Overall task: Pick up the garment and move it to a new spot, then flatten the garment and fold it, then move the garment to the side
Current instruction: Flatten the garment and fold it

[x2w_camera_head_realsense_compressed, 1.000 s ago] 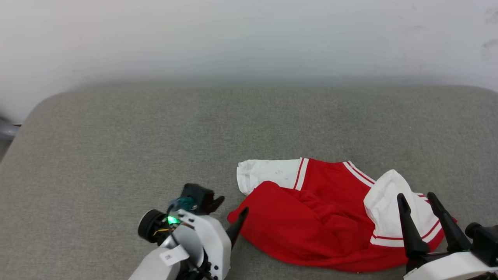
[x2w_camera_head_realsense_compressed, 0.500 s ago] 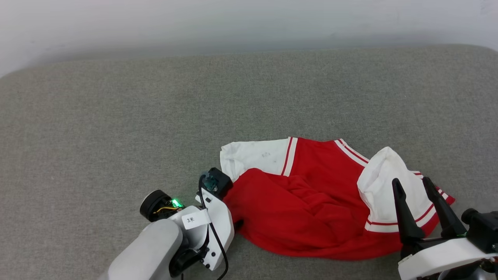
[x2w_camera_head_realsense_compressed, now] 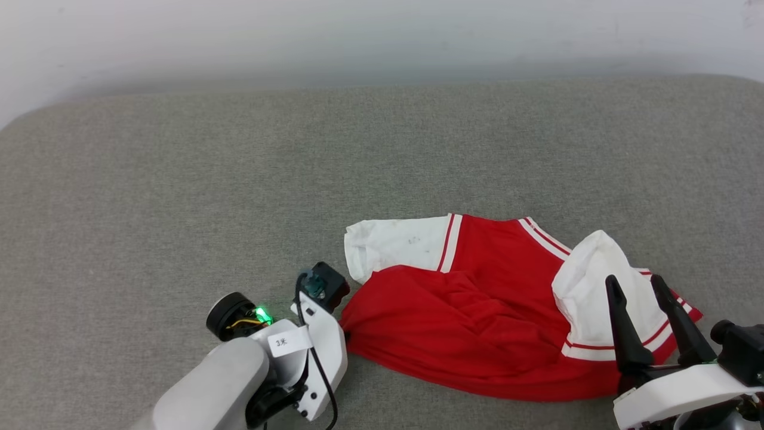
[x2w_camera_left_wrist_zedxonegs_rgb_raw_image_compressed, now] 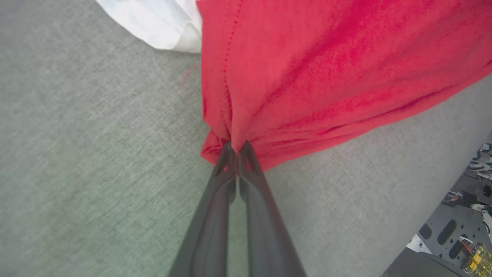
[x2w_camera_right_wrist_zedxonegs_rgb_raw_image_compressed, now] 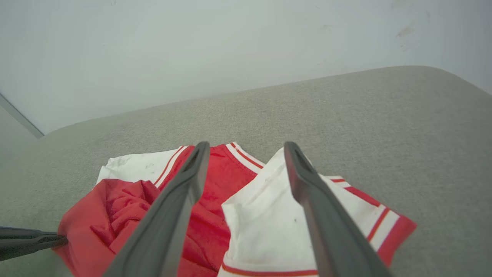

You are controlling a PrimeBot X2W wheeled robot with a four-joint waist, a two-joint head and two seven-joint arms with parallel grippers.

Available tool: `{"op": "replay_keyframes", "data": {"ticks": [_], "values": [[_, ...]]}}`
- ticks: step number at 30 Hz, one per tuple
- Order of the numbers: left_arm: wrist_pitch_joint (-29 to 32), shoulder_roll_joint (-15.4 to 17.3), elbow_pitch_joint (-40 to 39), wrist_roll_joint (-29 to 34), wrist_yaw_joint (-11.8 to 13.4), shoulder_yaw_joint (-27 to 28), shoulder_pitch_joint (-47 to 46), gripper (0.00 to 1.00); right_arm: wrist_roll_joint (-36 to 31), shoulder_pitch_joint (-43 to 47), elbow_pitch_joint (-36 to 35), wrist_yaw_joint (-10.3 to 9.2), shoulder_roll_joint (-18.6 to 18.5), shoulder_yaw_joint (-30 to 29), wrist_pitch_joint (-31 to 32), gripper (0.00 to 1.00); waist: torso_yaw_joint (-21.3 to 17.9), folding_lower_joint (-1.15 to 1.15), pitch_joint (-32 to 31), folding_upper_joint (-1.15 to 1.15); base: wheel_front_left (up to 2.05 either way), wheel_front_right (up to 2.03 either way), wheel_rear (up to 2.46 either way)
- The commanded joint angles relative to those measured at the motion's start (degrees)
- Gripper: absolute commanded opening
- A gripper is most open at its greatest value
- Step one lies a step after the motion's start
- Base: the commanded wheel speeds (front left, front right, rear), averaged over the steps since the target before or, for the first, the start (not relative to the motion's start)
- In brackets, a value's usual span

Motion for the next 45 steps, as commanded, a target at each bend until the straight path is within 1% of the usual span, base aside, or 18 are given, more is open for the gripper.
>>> {"op": "replay_keyframes", "data": {"ticks": [1, 4, 5, 7, 11, 15, 16, 19, 22, 25, 26, 27, 28, 32, 38, 42, 45], "values": [[-1.20, 1.45, -0.76, -0.23, 0.87, 0.77, 1.87, 0.00, 0.31, 0.41, 0.12, -0.04, 0.03, -0.23, -0.03, 1.00, 1.12, -0.01, -1.24, 0.00, 0.00, 0.00, 0.00], [-2.83, 3.38, -3.79, -0.93, 2.59, 1.90, 5.08, 0.00, 0.06, 0.94, 0.13, -0.04, 0.02, -0.76, 0.28, 1.00, 2.51, -0.01, -2.53, 0.00, 0.00, 0.00, 0.00], [-2.83, 3.38, -3.79, -0.93, 2.59, 1.90, 5.08, 0.00, 0.06, 0.94, 0.13, -0.04, 0.02, -0.76, 0.28, 1.00, 2.51, -0.01, -2.53, 0.00, 0.00, 0.00, 0.00], [-3.49, 4.55, -6.29, -1.79, 4.10, 2.63, 8.15, 0.00, -0.02, 1.35, 0.09, -0.04, 0.03, -0.88, 0.50, 1.00, 3.54, -0.01, -3.39, 0.00, 0.00, 0.00, 0.00], [-2.83, 6.81, -10.99, -4.58, 7.56, 3.50, 15.62, 0.00, -0.11, 2.19, -0.07, -0.04, 0.03, -1.13, 0.89, 1.00, 5.34, -0.01, -5.02, 0.00, 0.00, 0.00, 0.00], [-1.59, 7.98, -14.44, -7.50, 10.45, 3.52, 22.66, 0.00, -0.18, 2.88, -0.35, -0.04, 0.03, -1.52, 1.35, 1.00, 6.88, -0.01, -6.56, 0.00, 0.00, 0.00, 0.00], [-0.90, 8.19, -15.45, -8.96, 11.57, 3.22, 25.84, 0.00, -0.23, 3.24, -0.48, -0.04, 0.03, -1.40, 1.70, 1.00, 7.28, -0.01, -7.12, 0.00, 0.00, 0.00, 0.00], [-0.18, 8.07, -16.56, -10.78, 12.81, 2.85, 29.39, 0.00, -0.26, 3.71, -0.60, -0.04, 0.03, -1.24, 1.91, 1.00, 7.55, -0.01, -7.92, 0.00, 0.00, 0.00, 0.00], [0.10, 7.82, -16.89, -11.57, 13.40, 2.57, 31.25, 0.00, -0.33, 3.76, -0.64, -0.04, 0.03, -1.11, 2.22, 1.00, 7.52, -0.01, -8.40, 0.00, 0.00, 0.00, 0.00], [-1.37, 7.09, -17.37, -11.54, 13.93, 2.69, 32.01, 0.00, -0.34, 4.28, -1.01, -0.04, 0.03, -1.19, 2.36, 1.00, 7.57, -0.01, -8.93, 0.00, 0.00, 0.00, 0.00], [-1.98, 6.80, -17.41, -11.23, 14.07, 2.79, 31.94, 0.28, -0.36, 4.49, -1.04, -0.04, 0.03, -1.23, 2.53, 1.00, 7.56, -0.01, -9.18, 0.00, 0.00, 0.00, 0.00], [-2.43, 6.57, -17.53, -11.01, 14.18, 2.79, 31.84, 0.51, -0.39, 4.65, -1.14, -0.04, 0.03, -1.29, 2.71, 1.00, 7.54, -0.01, -9.42, 0.00, 0.00, 0.00, 0.00], [-3.23, 6.49, -17.79, -10.49, 14.36, 2.93, 31.36, 1.00, -0.39, 4.78, -1.27, -0.04, 0.03, -1.35, 2.85, 1.00, 7.51, -0.01, -9.63, 0.00, 0.00, 0.00, 0.00], [-6.85, 5.97, -18.91, -8.47, 14.77, 3.85, 29.63, 1.00, -0.38, 5.23, -1.61, -0.04, 0.03, -1.58, 3.30, 1.00, 7.32, -0.01, -10.16, 0.00, 0.00, 0.00, 0.00], [-15.33, 4.70, -21.37, -5.40, 15.72, 6.76, 27.11, 1.00, 0.02, 6.12, -1.25, -0.04, 0.03, -2.81, 4.54, 1.00, 6.96, -0.01, -10.61, 0.00, 0.00, 0.00, 0.00], [-21.98, 3.75, -22.76, -3.51, 15.89, 8.95, 25.23, 1.00, -0.30, 6.67, -0.55, -0.04, 0.03, -4.06, 6.99, 1.00, 7.03, -0.01, -10.45, 0.00, 0.00, 0.00, 0.00], [-27.98, 3.09, -23.03, -1.60, 15.62, 10.57, 23.96, 1.00, -0.60, 7.02, 0.31, -0.04, 0.02, -4.82, 10.78, 1.00, 7.19, -0.01, -10.15, 0.00, 0.00, 0.00, 0.00]]}}
